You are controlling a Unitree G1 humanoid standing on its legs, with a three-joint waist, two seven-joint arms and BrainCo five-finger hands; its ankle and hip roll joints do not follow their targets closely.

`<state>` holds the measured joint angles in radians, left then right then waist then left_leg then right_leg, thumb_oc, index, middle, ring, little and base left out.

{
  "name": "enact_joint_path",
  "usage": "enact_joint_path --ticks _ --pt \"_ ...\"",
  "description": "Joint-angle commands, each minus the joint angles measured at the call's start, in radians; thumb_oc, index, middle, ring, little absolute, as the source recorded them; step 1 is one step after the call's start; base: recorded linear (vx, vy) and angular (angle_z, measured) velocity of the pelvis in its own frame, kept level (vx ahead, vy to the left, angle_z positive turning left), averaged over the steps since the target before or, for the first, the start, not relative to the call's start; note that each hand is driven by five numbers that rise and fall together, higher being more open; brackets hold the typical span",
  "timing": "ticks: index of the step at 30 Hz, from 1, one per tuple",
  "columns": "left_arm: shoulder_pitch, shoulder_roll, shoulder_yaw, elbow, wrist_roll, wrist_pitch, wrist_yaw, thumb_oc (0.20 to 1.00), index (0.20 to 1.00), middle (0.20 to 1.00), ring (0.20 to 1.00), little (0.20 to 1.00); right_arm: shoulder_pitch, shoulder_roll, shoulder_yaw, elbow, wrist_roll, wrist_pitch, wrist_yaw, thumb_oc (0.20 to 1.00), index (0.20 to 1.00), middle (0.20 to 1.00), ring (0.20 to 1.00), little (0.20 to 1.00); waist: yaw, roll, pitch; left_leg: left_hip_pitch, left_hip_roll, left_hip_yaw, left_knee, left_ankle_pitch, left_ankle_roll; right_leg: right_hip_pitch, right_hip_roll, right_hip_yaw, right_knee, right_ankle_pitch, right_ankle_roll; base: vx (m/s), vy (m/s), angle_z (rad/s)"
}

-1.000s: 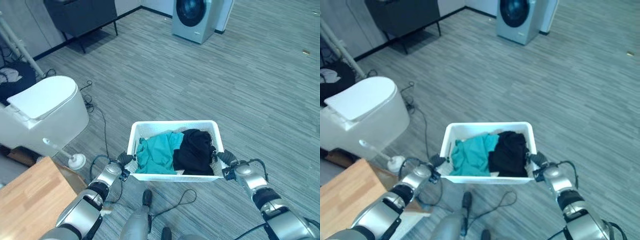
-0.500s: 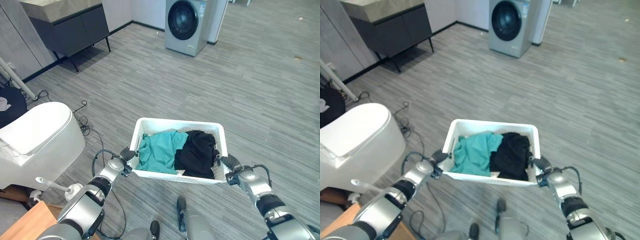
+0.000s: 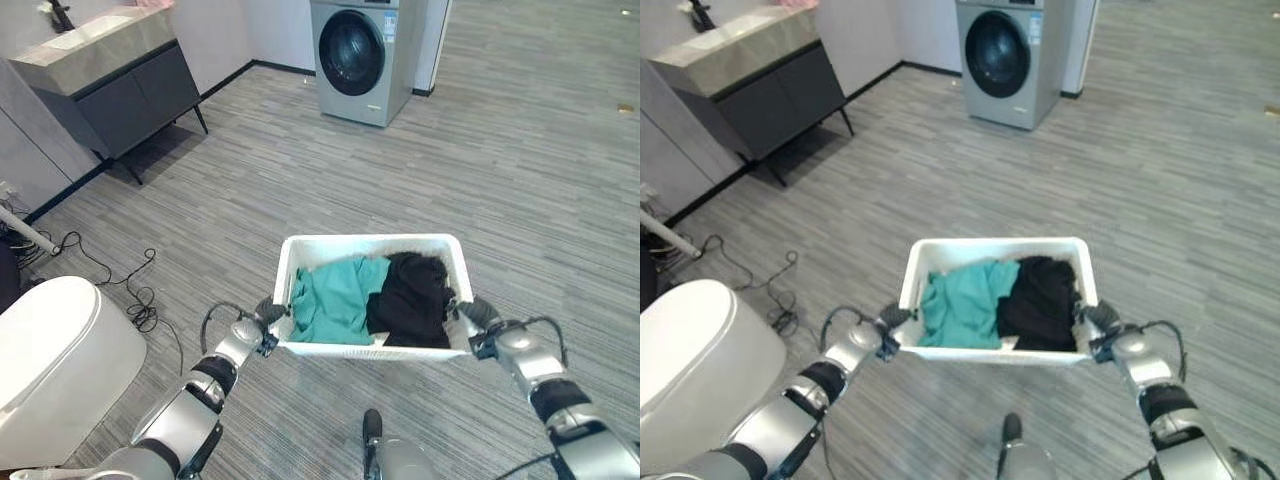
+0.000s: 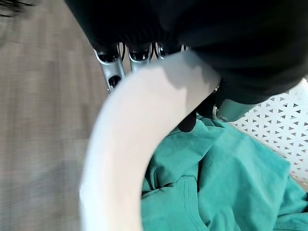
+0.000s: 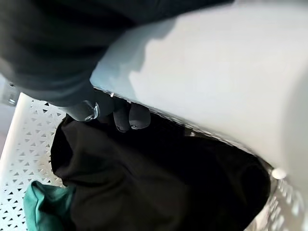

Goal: Grab the laundry basket,head to the washer,open it,put in the laundry and shut it.

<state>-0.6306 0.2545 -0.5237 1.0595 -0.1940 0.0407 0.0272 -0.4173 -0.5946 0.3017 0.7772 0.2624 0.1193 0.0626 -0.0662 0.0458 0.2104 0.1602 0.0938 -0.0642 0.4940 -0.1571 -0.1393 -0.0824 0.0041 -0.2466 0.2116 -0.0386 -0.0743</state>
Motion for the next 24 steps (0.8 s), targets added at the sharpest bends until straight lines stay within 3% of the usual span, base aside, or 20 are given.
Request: enact_joint_path --ticks 1,3,5,11,12,13,14,16,17,18,21,22,24 --pt "-0.082 0.105 -0.03 -0.039 -0.066 -0.039 0.031 0.2 0.2 0.2 0.2 0.2 -0.041 -0.026 -0.003 -0.047 0.042 -0.052 -0.029 0.2 0.2 0.2 0.2 0.2 0.041 -0.086 -0.051 -0.24 0.115 0.099 0.373 0.253 0.116 0.066 -0.011 0.096 -0.129 0.049 0.075 0.13 -0.069 -0.28" --pt "-0.108 0.097 -0.034 -0.032 -0.07 -0.037 0.039 0.2 0.2 0.2 0.2 0.2 -0.042 -0.027 0.003 -0.055 0.048 -0.05 -0.035 0.2 0.2 0.2 0.2 0.2 0.059 -0.092 -0.031 -0.326 0.087 0.131 0.305 0.197 0.116 0.117 -0.002 0.107 -0.15 0.029 0.08 0.26 -0.079 -0.35" --pt "-0.106 0.104 -0.027 -0.051 -0.073 -0.037 0.038 0.2 0.2 0.2 0.2 0.2 -0.025 -0.03 0.003 -0.082 0.041 -0.049 -0.029 0.2 0.2 0.2 0.2 0.2 0.081 -0.095 -0.032 -0.365 0.043 0.163 0.134 0.192 0.11 0.148 0.0 0.124 -0.163 0.016 0.094 0.27 -0.011 -0.25" --pt "-0.106 0.104 -0.027 -0.051 -0.073 -0.037 0.038 0.2 0.2 0.2 0.2 0.2 -0.025 -0.03 0.003 -0.082 0.041 -0.049 -0.029 0.2 0.2 0.2 0.2 0.2 0.081 -0.095 -0.032 -0.365 0.043 0.164 0.134 0.192 0.11 0.148 0.0 0.124 -0.163 0.016 0.094 0.11 0.013 -0.39" --pt "-0.115 0.108 -0.018 -0.06 -0.068 -0.044 0.044 0.2 0.2 0.2 0.2 0.2 -0.001 -0.019 -0.006 -0.113 0.034 -0.069 -0.036 0.2 0.2 0.2 0.2 0.2 0.117 -0.076 -0.037 -0.376 0.006 0.203 -0.324 0.235 0.095 0.22 0.02 0.118 -0.178 -0.035 0.115 0.81 0.103 -0.11" --pt "-0.114 0.116 -0.014 -0.063 -0.072 -0.046 0.043 0.2 0.2 0.2 0.2 0.2 0.003 -0.011 -0.01 -0.109 0.03 -0.079 -0.04 0.2 0.2 0.2 0.2 0.2 0.136 -0.069 -0.037 -0.385 -0.023 0.187 -0.449 0.264 0.086 0.254 0.036 0.131 -0.168 -0.067 0.115 1.42 0.225 -0.16" --pt "-0.088 0.13 -0.006 -0.077 -0.091 -0.054 0.039 0.2 0.2 0.2 0.2 0.2 -0.018 0.019 0.012 -0.077 0.027 -0.081 -0.034 0.2 0.2 0.2 0.2 0.2 0.17 -0.059 -0.051 -0.394 -0.038 0.159 -0.477 0.283 0.089 0.302 0.057 0.176 -0.115 -0.134 0.112 1.14 0.229 0.13" --pt "-0.066 0.139 0.002 -0.094 -0.09 -0.055 0.037 0.2 0.2 0.2 0.2 0.2 -0.017 0.031 0.008 -0.073 0.027 -0.078 -0.027 0.2 0.2 0.2 0.2 0.2 0.178 -0.059 -0.076 -0.382 -0.045 0.144 -0.428 0.296 0.106 0.324 0.049 0.197 -0.073 -0.153 0.122 0.89 0.234 -0.15" --pt "-0.05 0.152 0.008 -0.114 -0.096 -0.059 0.043 0.2 0.2 0.2 0.2 0.2 0.005 0.044 -0.009 -0.086 0.034 -0.083 -0.029 0.2 0.2 0.2 0.2 0.2 0.187 -0.085 -0.092 -0.374 -0.074 0.155 -0.367 0.252 0.132 0.321 0.014 0.2 0.006 -0.104 0.155 0.51 0.145 -0.71" --pt "-0.05 0.152 0.008 -0.114 -0.096 -0.059 0.043 0.2 0.2 0.2 0.2 0.2 0.005 0.044 -0.009 -0.086 0.034 -0.083 -0.029 0.2 0.2 0.2 0.2 0.2 0.188 -0.083 -0.094 -0.376 -0.071 0.155 -0.368 0.253 0.132 0.318 0.016 0.201 0.006 -0.102 0.155 0.51 0.155 -0.84" --pt "-0.03 0.163 0.013 -0.138 -0.092 -0.057 0.043 0.2 0.2 0.2 0.2 0.2 0.028 0.053 -0.029 -0.088 0.028 -0.081 -0.021 0.2 0.2 0.2 0.2 0.2 0.178 -0.094 -0.1 -0.32 -0.101 0.183 -0.338 0.174 0.181 0.229 -0.034 0.191 0.275 0.104 0.262 0.4 0.19 0.11" --pt "-0.028 0.164 0.013 -0.148 -0.09 -0.057 0.044 0.2 0.2 0.2 0.2 0.2 0.024 0.054 -0.03 -0.083 0.024 -0.079 -0.017 0.2 0.2 0.2 0.2 0.2 0.166 -0.088 -0.089 -0.289 -0.106 0.186 -0.337 0.153 0.196 0.193 -0.046 0.184 0.372 0.153 0.281 0.37 0.204 0.13" --pt "-0.028 0.17 0.014 -0.149 -0.09 -0.055 0.047 0.2 0.2 0.2 0.2 0.2 0.019 0.058 -0.028 -0.08 0.017 -0.078 -0.014 0.2 0.2 0.2 0.2 0.2 0.155 -0.061 -0.081 -0.25 -0.097 0.187 -0.343 0.129 0.217 0.12 -0.058 0.149 0.492 0.155 0.286 0.4 0.2 -0.06"
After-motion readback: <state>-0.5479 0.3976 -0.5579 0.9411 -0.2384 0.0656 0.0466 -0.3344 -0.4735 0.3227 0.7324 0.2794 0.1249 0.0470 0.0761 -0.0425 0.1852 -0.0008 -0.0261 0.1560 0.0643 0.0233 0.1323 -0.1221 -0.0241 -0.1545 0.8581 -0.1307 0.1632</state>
